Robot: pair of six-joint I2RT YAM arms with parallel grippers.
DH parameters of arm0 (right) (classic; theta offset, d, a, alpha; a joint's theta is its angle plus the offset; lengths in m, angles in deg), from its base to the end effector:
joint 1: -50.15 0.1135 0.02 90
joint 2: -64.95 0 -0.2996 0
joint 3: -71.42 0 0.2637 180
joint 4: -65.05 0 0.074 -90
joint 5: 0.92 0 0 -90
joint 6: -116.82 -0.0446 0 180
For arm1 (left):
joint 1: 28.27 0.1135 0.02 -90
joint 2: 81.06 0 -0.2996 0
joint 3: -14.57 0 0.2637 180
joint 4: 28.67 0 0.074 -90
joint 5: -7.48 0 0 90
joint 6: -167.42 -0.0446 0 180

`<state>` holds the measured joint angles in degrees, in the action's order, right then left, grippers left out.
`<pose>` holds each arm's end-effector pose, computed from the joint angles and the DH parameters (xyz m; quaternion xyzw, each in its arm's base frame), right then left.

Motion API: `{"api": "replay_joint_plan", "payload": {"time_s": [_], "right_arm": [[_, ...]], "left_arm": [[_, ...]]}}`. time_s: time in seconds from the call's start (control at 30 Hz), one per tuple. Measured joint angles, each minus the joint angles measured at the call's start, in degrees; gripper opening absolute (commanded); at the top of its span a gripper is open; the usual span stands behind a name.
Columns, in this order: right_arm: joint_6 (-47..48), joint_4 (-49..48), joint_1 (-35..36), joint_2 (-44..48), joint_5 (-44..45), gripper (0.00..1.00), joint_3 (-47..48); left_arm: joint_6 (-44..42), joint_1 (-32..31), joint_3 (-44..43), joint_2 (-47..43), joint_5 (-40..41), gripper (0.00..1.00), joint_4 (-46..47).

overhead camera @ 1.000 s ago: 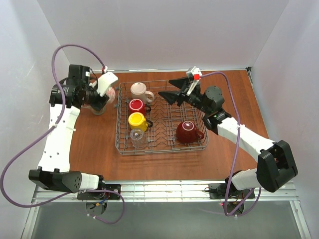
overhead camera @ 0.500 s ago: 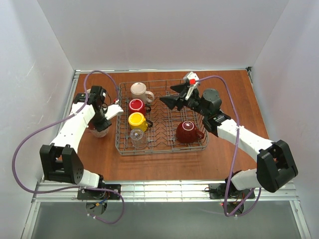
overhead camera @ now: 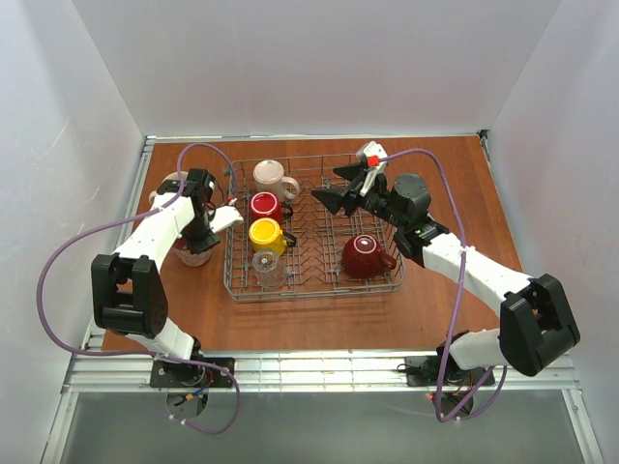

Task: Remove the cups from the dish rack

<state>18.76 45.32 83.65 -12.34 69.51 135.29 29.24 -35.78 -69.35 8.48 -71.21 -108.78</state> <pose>0.2635 0.1923 0.3573 -0.2683 0.6134 0.3665 0.6461 0.2875 -0.0291 0.2699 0.4612 0.8810 0.1052 0.0005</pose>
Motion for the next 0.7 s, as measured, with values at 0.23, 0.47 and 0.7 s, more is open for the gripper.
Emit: {"api": "replay_joint_plan", "payload": {"time_s": [0.23,0.47,0.7], "right_arm": [[0.8,0.1,0.0,0.0,0.4,0.90,0.0],[1.8,1.1,0.0,0.1,1.5,0.95,0.0],[6.8,11.8,-0.5,-1.4,3.9,0.92,4.7]], "left_arm": [[-0.5,0.1,-0.2,0.9,1.4,0.38,1.8],[-0.3,0.2,-2.3,1.0,1.7,0.45,2.0],[0.7,0.2,-11.4,0.6,-0.4,0.55,0.1]]}}
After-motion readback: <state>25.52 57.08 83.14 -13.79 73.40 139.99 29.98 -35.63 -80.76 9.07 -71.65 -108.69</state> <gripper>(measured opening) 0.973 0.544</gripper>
